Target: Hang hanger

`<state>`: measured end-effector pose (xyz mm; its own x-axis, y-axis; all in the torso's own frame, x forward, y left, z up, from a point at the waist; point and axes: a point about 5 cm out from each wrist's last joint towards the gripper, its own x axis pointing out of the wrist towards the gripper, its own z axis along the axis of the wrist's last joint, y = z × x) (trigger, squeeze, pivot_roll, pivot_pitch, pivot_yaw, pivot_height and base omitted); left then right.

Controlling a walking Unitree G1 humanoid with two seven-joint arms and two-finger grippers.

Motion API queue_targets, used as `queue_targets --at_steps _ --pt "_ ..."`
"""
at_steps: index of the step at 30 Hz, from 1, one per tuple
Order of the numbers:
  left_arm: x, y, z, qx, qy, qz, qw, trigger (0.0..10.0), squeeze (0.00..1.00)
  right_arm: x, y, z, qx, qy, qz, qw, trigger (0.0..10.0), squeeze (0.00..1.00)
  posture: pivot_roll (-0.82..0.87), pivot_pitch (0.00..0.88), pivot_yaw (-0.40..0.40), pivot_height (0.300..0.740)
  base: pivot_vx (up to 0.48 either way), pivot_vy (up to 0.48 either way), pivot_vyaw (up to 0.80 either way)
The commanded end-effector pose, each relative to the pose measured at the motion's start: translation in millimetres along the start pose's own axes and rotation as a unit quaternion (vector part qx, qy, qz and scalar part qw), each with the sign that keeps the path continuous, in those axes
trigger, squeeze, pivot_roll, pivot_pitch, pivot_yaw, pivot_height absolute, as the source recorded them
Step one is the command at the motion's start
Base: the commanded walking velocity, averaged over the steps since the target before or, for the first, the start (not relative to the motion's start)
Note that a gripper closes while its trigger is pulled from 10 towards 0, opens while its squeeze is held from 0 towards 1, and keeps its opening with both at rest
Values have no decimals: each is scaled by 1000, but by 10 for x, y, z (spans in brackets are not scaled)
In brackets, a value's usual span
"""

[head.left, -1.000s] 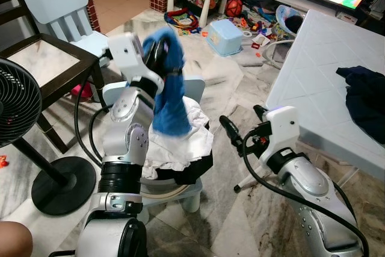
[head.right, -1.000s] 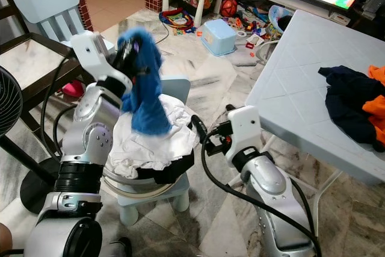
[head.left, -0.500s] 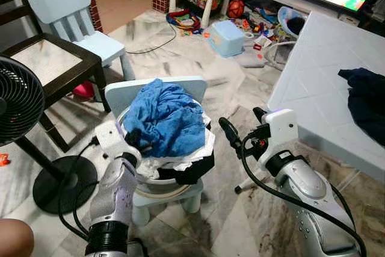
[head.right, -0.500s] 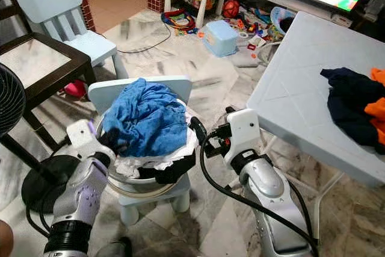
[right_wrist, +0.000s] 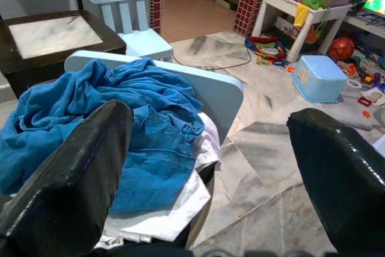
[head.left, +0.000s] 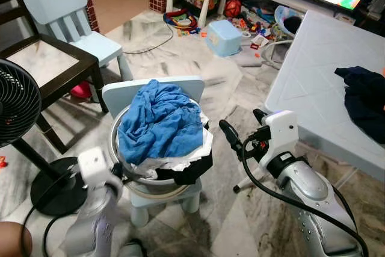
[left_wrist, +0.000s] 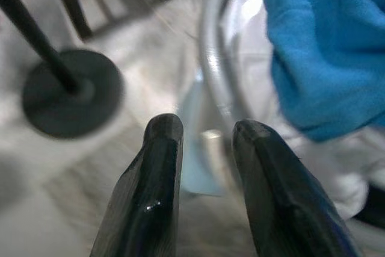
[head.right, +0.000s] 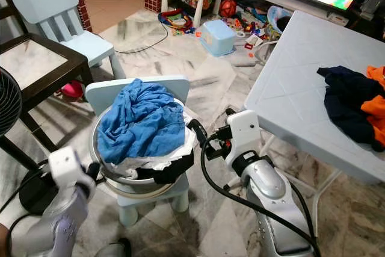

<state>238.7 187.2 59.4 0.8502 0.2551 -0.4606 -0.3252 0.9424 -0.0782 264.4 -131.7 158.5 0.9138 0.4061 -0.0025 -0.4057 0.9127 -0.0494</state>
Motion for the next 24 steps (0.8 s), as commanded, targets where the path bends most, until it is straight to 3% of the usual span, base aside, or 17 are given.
queue_targets --at_steps 1,5,9,12,13,15,19,22,23,24 --pt "-80 -71 125 43 -50 -9 998 10000 1000 -13 -6 4 -4 -1 1 1000 10000 0 -5 150 -147 740 0 0 0" --pt "-109 -131 273 94 -100 -33 990 10000 1000 3 10 13 -5 -2 8 1000 10000 0 -4 150 -149 740 0 0 0" --pt "-55 -275 469 93 -131 -73 984 10000 1000 15 -11 18 -6 -3 6 1000 10000 0 -6 149 -150 740 0 0 0" --pt "122 -453 600 76 -138 -124 980 10000 1000 28 -17 24 -5 -4 3 1000 10000 0 -7 146 -147 740 0 0 0" --pt "231 -543 663 77 -146 -137 977 10000 1000 32 -2 27 -4 -6 3 1000 10000 0 -11 145 -147 740 0 0 0" --pt "316 -609 703 95 -155 -145 973 10000 1000 39 11 33 -4 -9 2 1000 10000 0 -16 143 -145 740 0 0 0" --pt "489 -813 665 96 -118 -193 969 10000 1000 46 31 60 -4 -15 0 1000 10000 0 -36 139 -138 740 0 0 0" --pt "512 -872 674 90 -117 -211 966 10000 1000 34 12 68 -5 -16 -3 1000 10000 0 -45 141 -134 740 0 0 0" --pt "559 -941 615 115 -95 -231 961 10000 863 16 -21 68 -8 -15 -10 1000 10000 0 -57 140 -125 740 0 0 0" --pt "559 -941 615 115 -95 -231 961 10000 863 16 -21 68 -8 -15 -10 1000 10000 0 -57 140 -125 740 0 0 0"
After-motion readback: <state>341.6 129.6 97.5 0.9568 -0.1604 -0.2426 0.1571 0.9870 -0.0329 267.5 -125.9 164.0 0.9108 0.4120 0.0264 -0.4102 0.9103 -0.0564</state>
